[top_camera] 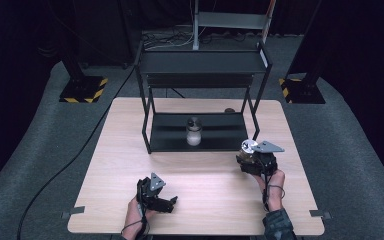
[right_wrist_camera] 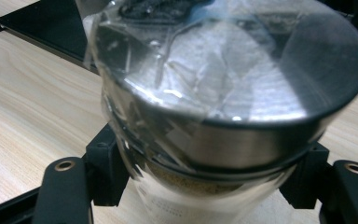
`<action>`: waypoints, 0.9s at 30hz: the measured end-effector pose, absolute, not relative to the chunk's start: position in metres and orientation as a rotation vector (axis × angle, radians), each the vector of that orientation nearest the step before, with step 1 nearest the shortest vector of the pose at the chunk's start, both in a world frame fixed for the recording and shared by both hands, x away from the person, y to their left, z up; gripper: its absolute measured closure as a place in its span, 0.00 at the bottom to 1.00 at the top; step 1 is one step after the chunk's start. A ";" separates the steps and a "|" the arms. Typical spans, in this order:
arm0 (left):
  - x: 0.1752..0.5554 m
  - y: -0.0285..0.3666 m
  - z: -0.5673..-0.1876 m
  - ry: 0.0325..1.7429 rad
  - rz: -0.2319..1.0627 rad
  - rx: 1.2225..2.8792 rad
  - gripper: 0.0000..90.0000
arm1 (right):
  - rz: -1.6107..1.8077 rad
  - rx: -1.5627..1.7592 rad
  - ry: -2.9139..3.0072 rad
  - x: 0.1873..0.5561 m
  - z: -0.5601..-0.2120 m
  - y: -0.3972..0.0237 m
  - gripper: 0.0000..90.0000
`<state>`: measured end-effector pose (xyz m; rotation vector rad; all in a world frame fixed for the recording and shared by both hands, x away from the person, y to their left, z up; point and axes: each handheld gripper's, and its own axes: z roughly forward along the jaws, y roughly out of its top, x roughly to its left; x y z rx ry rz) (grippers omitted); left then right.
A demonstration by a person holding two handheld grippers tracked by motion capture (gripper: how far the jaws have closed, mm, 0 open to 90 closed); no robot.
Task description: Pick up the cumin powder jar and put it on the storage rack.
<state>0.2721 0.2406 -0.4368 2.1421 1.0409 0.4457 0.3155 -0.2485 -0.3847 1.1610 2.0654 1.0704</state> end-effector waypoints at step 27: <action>0.272 0.241 -0.437 1.043 0.447 2.141 0.01 | 1.073 1.136 2.085 0.338 -0.380 -0.238 0.33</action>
